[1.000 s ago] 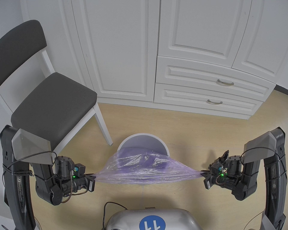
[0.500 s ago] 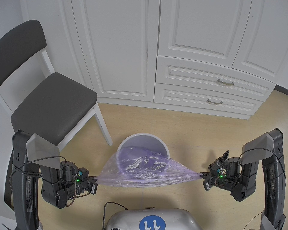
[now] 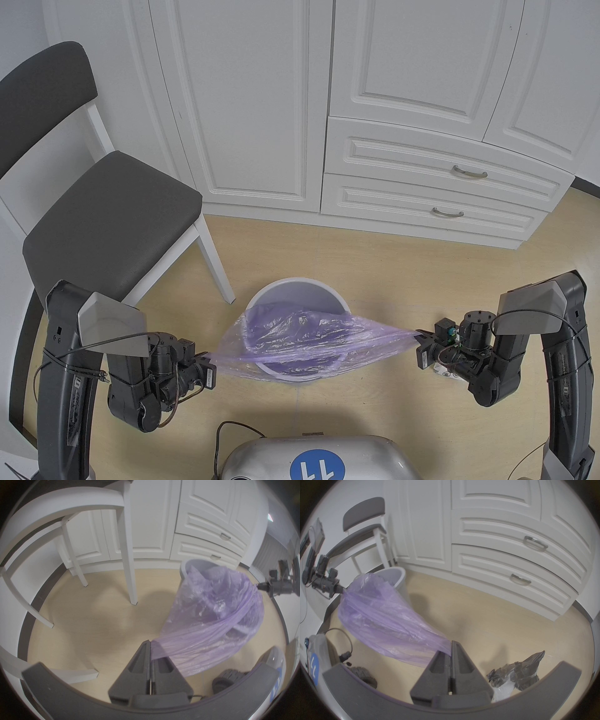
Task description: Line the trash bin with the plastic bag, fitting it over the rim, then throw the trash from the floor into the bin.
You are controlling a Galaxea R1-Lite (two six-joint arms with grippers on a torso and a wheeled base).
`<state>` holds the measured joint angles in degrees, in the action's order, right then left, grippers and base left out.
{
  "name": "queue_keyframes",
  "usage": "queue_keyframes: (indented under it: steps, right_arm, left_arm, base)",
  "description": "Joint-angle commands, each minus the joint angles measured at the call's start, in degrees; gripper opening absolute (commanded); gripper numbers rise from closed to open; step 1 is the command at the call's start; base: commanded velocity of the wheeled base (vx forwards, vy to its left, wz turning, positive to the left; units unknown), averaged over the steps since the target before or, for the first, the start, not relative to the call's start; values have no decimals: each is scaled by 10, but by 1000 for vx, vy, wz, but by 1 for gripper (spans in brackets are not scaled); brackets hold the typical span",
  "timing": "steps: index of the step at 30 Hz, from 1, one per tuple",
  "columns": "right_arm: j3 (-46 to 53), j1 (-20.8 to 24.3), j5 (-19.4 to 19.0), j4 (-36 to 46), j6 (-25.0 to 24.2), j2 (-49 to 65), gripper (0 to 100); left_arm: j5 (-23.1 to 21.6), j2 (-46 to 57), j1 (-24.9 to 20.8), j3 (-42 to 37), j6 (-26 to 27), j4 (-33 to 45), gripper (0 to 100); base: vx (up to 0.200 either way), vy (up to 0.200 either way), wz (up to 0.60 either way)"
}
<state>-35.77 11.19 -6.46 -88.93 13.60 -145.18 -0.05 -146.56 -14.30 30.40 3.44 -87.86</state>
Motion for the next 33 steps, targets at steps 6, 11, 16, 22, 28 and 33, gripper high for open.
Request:
queue_keyframes:
  steps: [6,11,16,22,28,33]
  right_arm:
    - [-33,4,15,-11,-26,11,0]
    - [-38,4,15,-11,-28,12,0]
    - [-38,0,15,-11,-28,9,0]
    - [-29,1,15,-11,-26,9,100]
    - [5,-6,-4,-11,-38,40,100]
    - [57,-33,-110,-11,-51,69,100]
  left_arm:
    - [15,52,-20,19,-53,0,0]
    - [16,61,-25,16,-54,0,0]
    - [15,45,-24,18,-55,0,0]
    - [15,28,-23,20,-55,0,0]
    - [13,36,-25,14,-63,0,0]
    - [12,34,-25,14,-63,0,0]
  base:
    - [0,0,0]
    - [0,0,0]
    - [0,0,0]
    - [0,0,0]
    - [0,0,0]
    - [0,0,0]
